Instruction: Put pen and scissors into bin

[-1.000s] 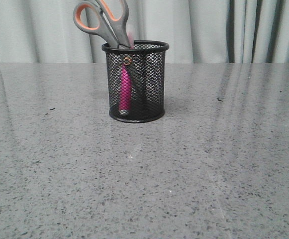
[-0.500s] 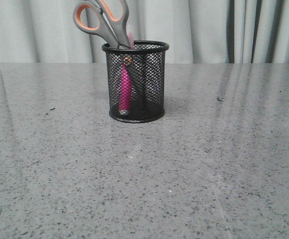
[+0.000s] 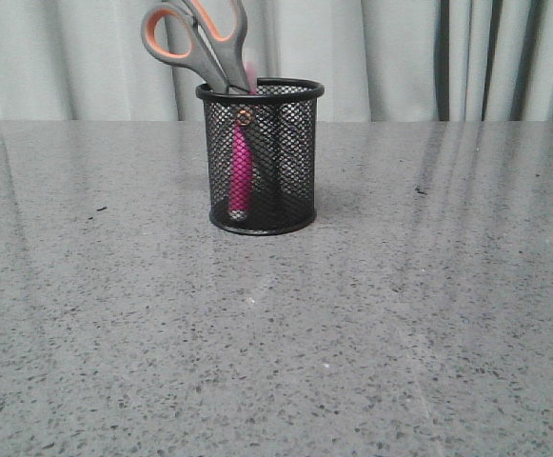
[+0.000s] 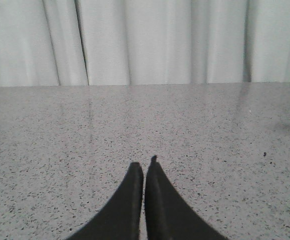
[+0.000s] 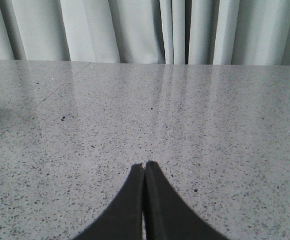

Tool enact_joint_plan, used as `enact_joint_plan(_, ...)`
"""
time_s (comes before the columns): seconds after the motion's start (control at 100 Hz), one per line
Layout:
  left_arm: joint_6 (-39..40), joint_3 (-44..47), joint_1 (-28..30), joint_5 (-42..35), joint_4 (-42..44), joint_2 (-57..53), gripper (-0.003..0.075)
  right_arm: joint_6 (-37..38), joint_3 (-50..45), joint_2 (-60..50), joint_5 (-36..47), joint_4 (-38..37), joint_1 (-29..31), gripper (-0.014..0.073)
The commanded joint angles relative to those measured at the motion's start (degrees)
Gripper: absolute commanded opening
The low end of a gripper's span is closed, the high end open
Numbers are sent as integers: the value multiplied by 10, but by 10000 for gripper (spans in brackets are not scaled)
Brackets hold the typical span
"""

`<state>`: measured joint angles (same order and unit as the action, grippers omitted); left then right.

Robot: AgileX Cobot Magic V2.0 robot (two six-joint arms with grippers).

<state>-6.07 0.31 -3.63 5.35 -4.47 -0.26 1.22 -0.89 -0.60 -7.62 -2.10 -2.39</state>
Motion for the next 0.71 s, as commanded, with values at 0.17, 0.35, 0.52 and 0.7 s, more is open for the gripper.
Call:
enact_joint_plan(0.17,6,13,0,-39,-4,-18,-20,-8,-5,-14,62,-9,5,-65)
enact_joint_plan(0.35,6,13,0,-39,-4,-18,-20,-8,-5,-14,62,-9,5,-65)
enact_joint_plan(0.52,6,13,0,-39,-4,-18,-20,-8,-5,-14,62,-9,5,-65)
enact_joint_plan(0.7,6,13,0,-39,-4,-18,-20,-8,-5,-14,62,-9,5,-65)
